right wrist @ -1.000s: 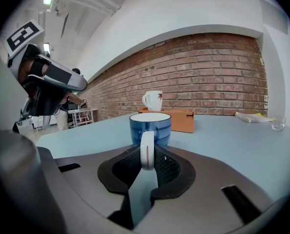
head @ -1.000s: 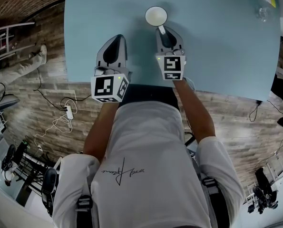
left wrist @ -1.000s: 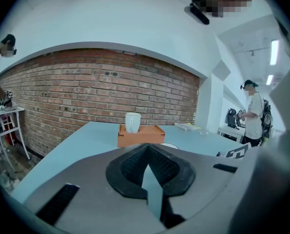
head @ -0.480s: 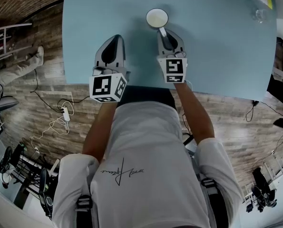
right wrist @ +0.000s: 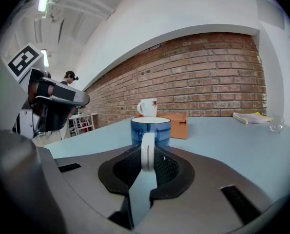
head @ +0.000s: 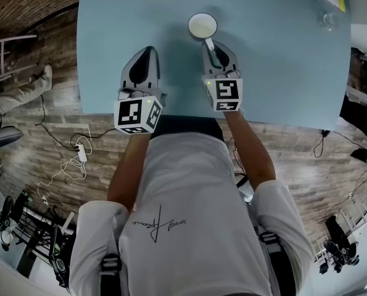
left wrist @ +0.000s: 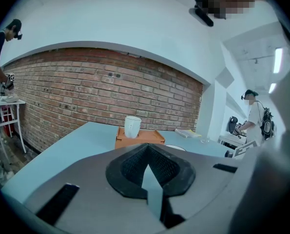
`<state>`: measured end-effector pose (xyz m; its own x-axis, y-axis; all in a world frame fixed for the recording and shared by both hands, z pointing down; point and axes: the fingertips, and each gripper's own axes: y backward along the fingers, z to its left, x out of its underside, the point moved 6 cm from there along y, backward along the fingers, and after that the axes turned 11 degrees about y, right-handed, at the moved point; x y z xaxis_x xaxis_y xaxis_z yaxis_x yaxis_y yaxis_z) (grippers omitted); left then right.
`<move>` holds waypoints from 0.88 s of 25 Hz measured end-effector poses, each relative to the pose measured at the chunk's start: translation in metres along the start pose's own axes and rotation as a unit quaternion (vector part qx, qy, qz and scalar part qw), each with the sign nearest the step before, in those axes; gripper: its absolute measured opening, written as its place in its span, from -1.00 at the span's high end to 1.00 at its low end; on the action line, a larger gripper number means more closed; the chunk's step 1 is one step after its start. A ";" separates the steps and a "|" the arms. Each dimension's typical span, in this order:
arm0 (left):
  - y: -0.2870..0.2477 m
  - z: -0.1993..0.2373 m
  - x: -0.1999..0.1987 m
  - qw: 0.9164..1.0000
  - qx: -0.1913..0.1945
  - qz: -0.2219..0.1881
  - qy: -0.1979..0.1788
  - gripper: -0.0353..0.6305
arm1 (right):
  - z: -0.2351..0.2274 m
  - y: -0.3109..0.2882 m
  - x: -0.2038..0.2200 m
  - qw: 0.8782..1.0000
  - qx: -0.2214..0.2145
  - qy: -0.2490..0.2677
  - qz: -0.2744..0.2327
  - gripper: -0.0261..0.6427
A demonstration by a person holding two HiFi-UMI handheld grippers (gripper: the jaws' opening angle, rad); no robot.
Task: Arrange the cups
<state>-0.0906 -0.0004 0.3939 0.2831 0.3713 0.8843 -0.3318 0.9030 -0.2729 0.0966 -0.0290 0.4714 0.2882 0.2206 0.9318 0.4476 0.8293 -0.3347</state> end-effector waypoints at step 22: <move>-0.020 -0.015 -0.014 1.000 0.012 -0.018 0.014 0.87 | -0.037 -0.006 -0.053 0.999 0.005 0.004 -0.039 0.74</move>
<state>-0.0743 -0.0203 0.3807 0.3209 0.3448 0.8821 -0.3415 0.9109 -0.2317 0.1100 -0.0647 0.4189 0.2590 0.1506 0.9541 0.4602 0.8492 -0.2590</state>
